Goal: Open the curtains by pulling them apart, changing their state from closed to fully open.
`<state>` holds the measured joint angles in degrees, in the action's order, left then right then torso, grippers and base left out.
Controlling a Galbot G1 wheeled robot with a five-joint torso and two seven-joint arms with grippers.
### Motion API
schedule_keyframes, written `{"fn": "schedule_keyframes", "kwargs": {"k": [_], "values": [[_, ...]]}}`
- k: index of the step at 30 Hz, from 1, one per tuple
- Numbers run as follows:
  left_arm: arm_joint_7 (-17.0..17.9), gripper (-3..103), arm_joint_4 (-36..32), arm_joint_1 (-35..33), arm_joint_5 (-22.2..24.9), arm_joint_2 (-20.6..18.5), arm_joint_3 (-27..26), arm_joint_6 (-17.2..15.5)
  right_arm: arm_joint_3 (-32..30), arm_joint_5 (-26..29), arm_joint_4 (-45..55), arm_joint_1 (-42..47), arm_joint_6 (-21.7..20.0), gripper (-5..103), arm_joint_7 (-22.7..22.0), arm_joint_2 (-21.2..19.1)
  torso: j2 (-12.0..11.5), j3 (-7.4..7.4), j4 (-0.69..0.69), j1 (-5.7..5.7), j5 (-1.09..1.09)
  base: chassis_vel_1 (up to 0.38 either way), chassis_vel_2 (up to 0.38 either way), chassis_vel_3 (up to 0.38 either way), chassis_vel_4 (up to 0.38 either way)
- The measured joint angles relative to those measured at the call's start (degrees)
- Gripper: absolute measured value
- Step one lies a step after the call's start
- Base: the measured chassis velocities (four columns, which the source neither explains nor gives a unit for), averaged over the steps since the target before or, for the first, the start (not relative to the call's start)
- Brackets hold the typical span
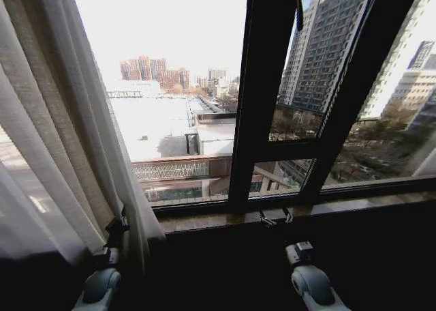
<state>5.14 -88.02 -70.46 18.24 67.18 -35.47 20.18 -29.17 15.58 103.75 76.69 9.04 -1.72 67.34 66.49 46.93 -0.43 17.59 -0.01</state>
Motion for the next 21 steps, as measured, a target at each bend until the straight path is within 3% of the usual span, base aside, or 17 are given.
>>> {"fn": "schedule_keyframes", "kwargs": {"k": [8, 21], "values": [[0.5, 0, 8.2, 3.5, 1.6, -1.9, -0.8, 0.9, 0.0, 0.0, 0.0, 0.0, 0.0, 100, 0.0, 0.0, 0.0, -0.01, -0.01, -0.01, 0.02, 0.000, 0.000, 0.000, 0.000], [0.4, 0, 9.8, 3.5, 3.2, -2.9, -1.8, 1.5, 0.0, 0.0, 0.0, 0.0, 0.0, 100, 0.0, 0.0, 0.0, 0.00, -0.01, 0.00, 0.00, 0.030, 0.034, -0.039, -0.035]]}}
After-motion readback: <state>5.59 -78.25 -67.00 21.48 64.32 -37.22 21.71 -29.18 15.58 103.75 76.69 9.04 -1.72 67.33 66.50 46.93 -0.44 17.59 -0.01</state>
